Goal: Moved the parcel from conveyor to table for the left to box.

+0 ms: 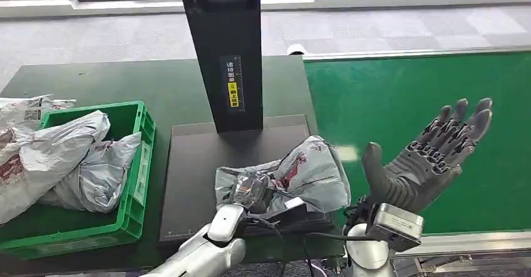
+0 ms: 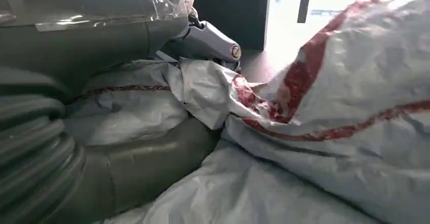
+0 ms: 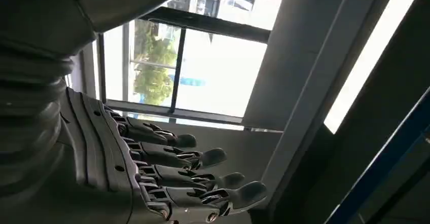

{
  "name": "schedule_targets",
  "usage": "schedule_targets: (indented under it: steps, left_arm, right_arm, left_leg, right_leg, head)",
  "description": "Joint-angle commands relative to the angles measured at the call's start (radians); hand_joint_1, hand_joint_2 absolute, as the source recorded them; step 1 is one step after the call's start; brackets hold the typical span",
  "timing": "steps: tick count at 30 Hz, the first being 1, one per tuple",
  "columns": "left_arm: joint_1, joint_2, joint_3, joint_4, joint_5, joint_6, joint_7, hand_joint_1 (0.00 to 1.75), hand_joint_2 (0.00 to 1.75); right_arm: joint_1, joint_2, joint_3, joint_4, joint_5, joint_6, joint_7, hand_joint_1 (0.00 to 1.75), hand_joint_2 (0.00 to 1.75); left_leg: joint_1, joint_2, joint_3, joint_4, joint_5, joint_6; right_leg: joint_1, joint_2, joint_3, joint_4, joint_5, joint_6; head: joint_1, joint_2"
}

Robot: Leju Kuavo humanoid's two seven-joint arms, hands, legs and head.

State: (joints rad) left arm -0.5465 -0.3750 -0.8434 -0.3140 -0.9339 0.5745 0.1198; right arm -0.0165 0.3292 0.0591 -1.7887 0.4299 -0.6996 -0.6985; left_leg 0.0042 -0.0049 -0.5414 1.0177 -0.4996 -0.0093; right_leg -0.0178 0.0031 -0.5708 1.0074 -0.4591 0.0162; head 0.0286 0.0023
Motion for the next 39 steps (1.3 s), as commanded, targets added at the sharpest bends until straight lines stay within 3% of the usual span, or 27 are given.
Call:
schedule_targets:
  steps: [1, 5, 7, 8, 9, 11, 13, 15, 17, 19, 21, 38, 39]
  left_arm:
    - [0.032, 0.059, -0.011, 0.032, -0.067, 0.112, 0.020, 1.75, 1.75]
    - [0.135, 0.155, 0.259, -0.430, -0.496, 0.124, 0.128, 1.75, 1.75]
    - [0.135, 0.155, 0.259, -0.430, -0.496, 0.124, 0.128, 1.75, 1.75]
    - [0.173, 0.182, 0.338, -0.598, -0.599, 0.124, 0.136, 1.75, 1.75]
    - [0.199, 0.219, 0.375, -0.735, -0.637, 0.124, 0.135, 1.75, 1.75]
    - [0.167, 0.380, 0.320, -0.954, -0.637, 0.124, 0.273, 1.75, 1.75]
    - [0.130, 0.492, 0.317, -1.059, -0.637, 0.124, 0.353, 1.75, 1.75]
    - [0.124, 0.573, 0.371, -1.158, -0.637, 0.124, 0.358, 1.75, 1.75]
    - [0.173, 0.584, 0.474, -1.244, -0.637, 0.124, 0.289, 1.75, 1.75]
    - [0.173, 0.584, 0.474, -1.244, -0.637, 0.124, 0.289, 1.75, 1.75]
    - [0.241, 0.511, 0.637, -1.320, -0.637, 0.124, 0.125, 1.75, 1.75]
    - [0.241, 0.511, 0.637, -1.320, -0.637, 0.124, 0.125, 1.75, 1.75]
    - [0.204, 0.449, 0.796, -1.035, -0.637, 0.124, 0.370, 1.75, 1.75]
  right_arm:
    - [0.039, 0.020, -0.021, 0.040, 0.001, 0.001, 0.000, 0.00, 1.75]
    - [0.054, 0.020, -0.037, 0.017, -0.002, 0.001, 0.000, 0.00, 1.75]
    - [0.054, 0.020, -0.037, 0.017, -0.002, 0.001, 0.000, 0.00, 1.75]
    - [0.060, 0.020, -0.043, 0.007, -0.005, 0.001, 0.000, 0.00, 1.75]
    - [0.063, 0.020, -0.052, 0.001, -0.010, 0.001, 0.000, 0.00, 1.75]
    - [0.070, 0.020, -0.063, -0.012, -0.017, 0.001, 0.000, 0.00, 1.75]
    - [0.075, 0.020, -0.071, -0.017, -0.024, 0.001, 0.000, 0.00, 1.75]
    - [0.080, 0.020, -0.079, -0.022, -0.028, 0.001, 0.000, 0.00, 1.75]
    - [0.084, 0.020, -0.080, -0.027, -0.032, 0.001, 0.000, 0.00, 1.75]
    - [0.084, 0.020, -0.080, -0.027, -0.032, 0.001, 0.000, 0.00, 1.75]
    - [0.082, 0.020, -0.084, -0.026, -0.032, 0.001, 0.000, 0.00, 1.75]
    - [0.082, 0.020, -0.084, -0.026, -0.032, 0.001, 0.000, 0.00, 1.75]
    - [0.101, 0.020, -0.133, -0.062, -0.042, 0.001, 0.000, 0.00, 1.75]
  left_leg:
    - [0.001, 0.002, 0.003, -0.004, 0.001, 0.000]
    - [0.000, 0.003, 0.001, -0.002, 0.001, -0.001]
    - [0.000, 0.002, 0.004, -0.002, 0.001, -0.001]
    - [0.001, 0.002, 0.004, -0.003, 0.002, -0.001]
    - [0.001, 0.003, 0.003, -0.001, 0.001, -0.001]
    - [0.001, 0.003, 0.001, -0.003, 0.003, -0.002]
    - [0.001, 0.007, -0.002, -0.001, 0.003, -0.003]
    - [0.002, 0.006, -0.003, 0.000, 0.003, -0.004]
    - [0.003, 0.009, -0.003, 0.000, 0.003, -0.004]
    - [0.003, 0.007, -0.003, 0.000, 0.003, -0.004]
    - [0.004, 0.006, -0.004, -0.001, 0.004, -0.005]
    - [0.003, 0.001, -0.004, -0.002, 0.006, -0.005]
    - [0.003, 0.002, -0.005, -0.002, 0.005, -0.005]
  right_leg:
    - [0.001, 0.002, 0.001, -0.004, 0.002, -0.002]
    - [0.000, 0.002, -0.001, -0.002, 0.001, -0.001]
    - [0.001, 0.002, -0.004, -0.002, 0.002, -0.002]
    - [0.001, 0.002, -0.005, -0.002, 0.002, -0.002]
    - [0.001, 0.002, -0.006, 0.000, 0.001, -0.002]
    - [0.001, 0.002, -0.008, -0.002, 0.003, -0.003]
    - [0.002, 0.007, -0.012, 0.001, 0.004, -0.003]
    - [0.002, 0.006, -0.013, 0.002, 0.003, -0.004]
    - [0.002, 0.010, -0.014, 0.003, 0.004, -0.004]
    - [0.003, 0.007, -0.015, 0.003, 0.003, -0.004]
    - [0.004, 0.006, -0.016, 0.002, 0.003, -0.005]
    - [0.003, 0.002, -0.014, 0.001, 0.003, -0.005]
    - [0.003, 0.003, -0.015, 0.001, 0.003, -0.005]
  head:
    - [0.000, 0.000]
    - [0.000, 0.000]
    - [0.000, 0.000]
    - [0.000, 0.000]
    - [0.000, 0.000]
    - [0.000, 0.000]
    - [0.000, 0.000]
    - [0.000, 0.000]
    - [0.000, 0.000]
    - [0.000, 0.000]
    - [0.000, 0.000]
    - [0.000, 0.000]
    - [0.000, 0.000]
